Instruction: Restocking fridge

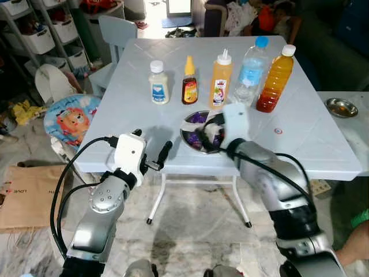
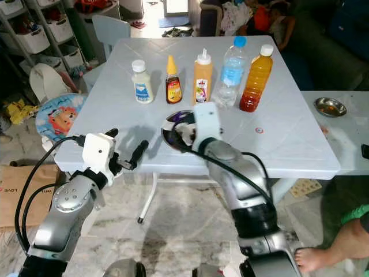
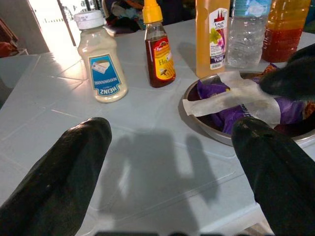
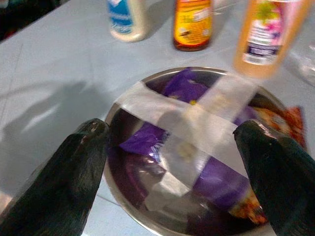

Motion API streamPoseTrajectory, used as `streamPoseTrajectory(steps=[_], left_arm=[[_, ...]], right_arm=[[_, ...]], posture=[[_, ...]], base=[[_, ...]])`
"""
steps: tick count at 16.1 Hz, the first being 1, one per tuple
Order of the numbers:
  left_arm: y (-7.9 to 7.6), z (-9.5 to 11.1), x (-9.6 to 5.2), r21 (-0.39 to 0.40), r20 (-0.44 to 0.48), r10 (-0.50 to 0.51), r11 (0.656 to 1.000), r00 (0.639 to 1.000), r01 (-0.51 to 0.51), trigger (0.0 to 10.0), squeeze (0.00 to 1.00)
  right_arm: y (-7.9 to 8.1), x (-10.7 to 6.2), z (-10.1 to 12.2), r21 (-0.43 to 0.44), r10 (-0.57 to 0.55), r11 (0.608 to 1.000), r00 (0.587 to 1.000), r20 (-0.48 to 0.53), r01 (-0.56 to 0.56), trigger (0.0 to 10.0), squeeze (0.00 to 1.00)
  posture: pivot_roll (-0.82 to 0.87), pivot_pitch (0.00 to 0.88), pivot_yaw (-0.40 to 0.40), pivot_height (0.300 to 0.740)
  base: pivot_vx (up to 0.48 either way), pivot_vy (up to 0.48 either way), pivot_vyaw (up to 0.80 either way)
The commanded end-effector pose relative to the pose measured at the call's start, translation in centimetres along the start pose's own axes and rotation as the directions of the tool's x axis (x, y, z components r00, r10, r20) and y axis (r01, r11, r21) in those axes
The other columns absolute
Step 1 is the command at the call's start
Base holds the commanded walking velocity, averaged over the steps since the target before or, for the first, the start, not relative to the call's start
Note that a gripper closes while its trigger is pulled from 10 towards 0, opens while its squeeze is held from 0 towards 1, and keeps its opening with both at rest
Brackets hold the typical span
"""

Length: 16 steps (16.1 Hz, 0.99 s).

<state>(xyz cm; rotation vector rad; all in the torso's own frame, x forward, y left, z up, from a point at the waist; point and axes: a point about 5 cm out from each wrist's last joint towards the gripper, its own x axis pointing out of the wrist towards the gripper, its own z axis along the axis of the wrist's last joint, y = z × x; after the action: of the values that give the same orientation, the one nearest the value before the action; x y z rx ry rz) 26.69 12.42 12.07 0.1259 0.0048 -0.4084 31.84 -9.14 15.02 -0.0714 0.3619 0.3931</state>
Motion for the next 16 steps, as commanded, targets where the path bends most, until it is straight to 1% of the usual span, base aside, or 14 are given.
streamPoseTrajectory(steps=[1, 3, 4, 5, 6, 8, 11, 13, 16], left_arm=[[0.4, 0.1, 0.1, 0.004, 0.001, 0.008, 1.0, 1.0, -0.008, 10.0, 0.0], [0.2, 0.0, 0.1, -0.002, -0.003, 0.008, 1.0, 1.0, -0.008, 10.0, 0.0], [0.1, 0.0, 0.1, -0.003, -0.004, 0.007, 1.0, 1.0, -0.007, 10.0, 0.0], [0.0, -0.1, 0.1, -0.007, -0.006, 0.005, 1.0, 1.0, -0.005, 10.0, 0.0], [0.0, -0.1, 0.0, -0.012, -0.011, 0.003, 1.0, 1.0, -0.003, 10.0, 0.0], [0.0, -0.3, 0.0, -0.019, -0.021, 0.0, 1.0, 1.0, 0.0, 10.0, 0.0], [-0.1, -0.5, 0.0, -0.028, -0.032, -0.01, 1.0, 0.999, 0.009, 10.0, 0.0], [-0.3, -0.4, 0.2, -0.033, -0.033, -0.02, 0.999, 0.999, 0.019, 10.0, 0.0], [-0.4, -0.5, 0.1, -0.039, -0.039, -0.025, 0.999, 0.999, 0.024, 10.0, 0.0]], right_arm=[[0.6, 0.4, 0.6, -0.092, 0.054, 0.994, 0.999, 0.011, -0.052, 10.0, 0.0], [0.8, 0.8, 1.0, -0.159, 0.1, 0.983, 0.995, 0.019, -0.095, 10.0, 0.0], [0.9, 0.9, 1.1, -0.17, 0.106, 0.98, 0.994, 0.021, -0.101, 10.0, 0.0], [1.2, 0.9, 1.0, -0.204, 0.127, 0.972, 0.992, 0.02, -0.12, 10.0, 0.0], [1.8, 0.7, 0.5, -0.242, 0.156, 0.959, 0.988, 0.012, -0.148, 10.0, 0.0], [2.5, 0.3, -0.1, -0.253, 0.184, 0.952, 0.983, 0.015, -0.175, 10.0, 0.0], [3.5, -0.7, -1.6, -0.288, 0.236, 0.929, 0.971, -0.023, -0.233, 10.0, 0.0], [3.4, -1.3, -3.3, -0.321, 0.234, 0.915, 0.97, -0.069, -0.243, 10.0, 0.0], [2.4, -1.8, -4.3, -0.363, 0.188, 0.907, 0.977, -0.1, -0.212, 10.0, 0.0]], posture=[[0.0, 0.0, 0.042, 0.74], [0.0, 0.0, 0.04, 0.74], [0.0, 0.0, 0.039, 0.74], [0.0, 0.0, 0.038, 0.74], [0.0, 0.0, 0.038, 0.74], [0.0, 0.0, 0.039, 0.74], [-0.01, 0.0, 0.042, 0.74], [-0.01, 0.0, 0.041, 0.74], [-0.01, 0.0, 0.043, 0.74]], base=[[0.0, 0.0, 0.0], [0.0, 0.0, 0.0], [0.0, 0.0, 0.0], [0.0, 0.0, 0.0], [0.0, 0.0, 0.0], [0.0, 0.0, 0.0], [0.0, 0.0, 0.0], [0.0, 0.0, 0.0], [0.0, 0.0, 0.0]])
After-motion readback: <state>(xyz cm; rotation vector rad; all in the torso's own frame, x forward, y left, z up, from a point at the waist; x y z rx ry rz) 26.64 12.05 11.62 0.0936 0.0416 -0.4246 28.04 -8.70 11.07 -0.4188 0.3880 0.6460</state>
